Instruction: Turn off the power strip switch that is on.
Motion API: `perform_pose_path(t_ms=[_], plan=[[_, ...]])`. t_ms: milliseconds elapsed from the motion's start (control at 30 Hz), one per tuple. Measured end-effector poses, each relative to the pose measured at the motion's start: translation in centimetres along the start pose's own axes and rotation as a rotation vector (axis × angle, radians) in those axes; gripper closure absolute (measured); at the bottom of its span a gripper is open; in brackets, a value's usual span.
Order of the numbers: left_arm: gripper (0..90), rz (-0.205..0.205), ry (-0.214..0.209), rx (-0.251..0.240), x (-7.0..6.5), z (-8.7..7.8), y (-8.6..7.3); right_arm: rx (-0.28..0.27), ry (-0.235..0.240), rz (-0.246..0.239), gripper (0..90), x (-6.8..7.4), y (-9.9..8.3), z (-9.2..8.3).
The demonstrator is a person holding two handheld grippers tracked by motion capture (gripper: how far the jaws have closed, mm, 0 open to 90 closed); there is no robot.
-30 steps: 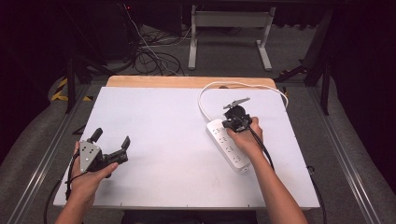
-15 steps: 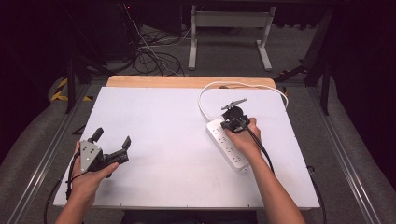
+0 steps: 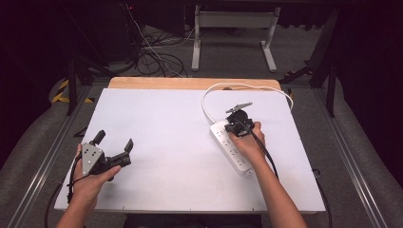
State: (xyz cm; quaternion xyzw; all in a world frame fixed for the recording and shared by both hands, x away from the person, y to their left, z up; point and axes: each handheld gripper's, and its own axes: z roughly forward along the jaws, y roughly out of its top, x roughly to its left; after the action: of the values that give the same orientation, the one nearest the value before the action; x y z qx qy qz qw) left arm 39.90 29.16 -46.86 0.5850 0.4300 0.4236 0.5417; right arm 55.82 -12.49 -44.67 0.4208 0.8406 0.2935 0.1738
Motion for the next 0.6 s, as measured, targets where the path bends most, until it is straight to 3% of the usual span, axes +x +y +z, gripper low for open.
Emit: perform_pose_path(t_ms=[267,400,600], plan=[[1.7,0.000,-0.001,0.001,0.02,0.06,-0.01,-0.008,-0.027,-0.011,90.0,0.40,-0.15,0.02],[1.8,0.000,-0.003,0.000,0.01,0.05,0.01,-0.006,-0.010,0.011,90.0,0.12,-0.33,-0.02],[1.8,-0.001,-0.004,0.000,0.04,0.10,0.02,-0.011,-0.018,-0.001,90.0,0.25,-0.40,-0.03]])
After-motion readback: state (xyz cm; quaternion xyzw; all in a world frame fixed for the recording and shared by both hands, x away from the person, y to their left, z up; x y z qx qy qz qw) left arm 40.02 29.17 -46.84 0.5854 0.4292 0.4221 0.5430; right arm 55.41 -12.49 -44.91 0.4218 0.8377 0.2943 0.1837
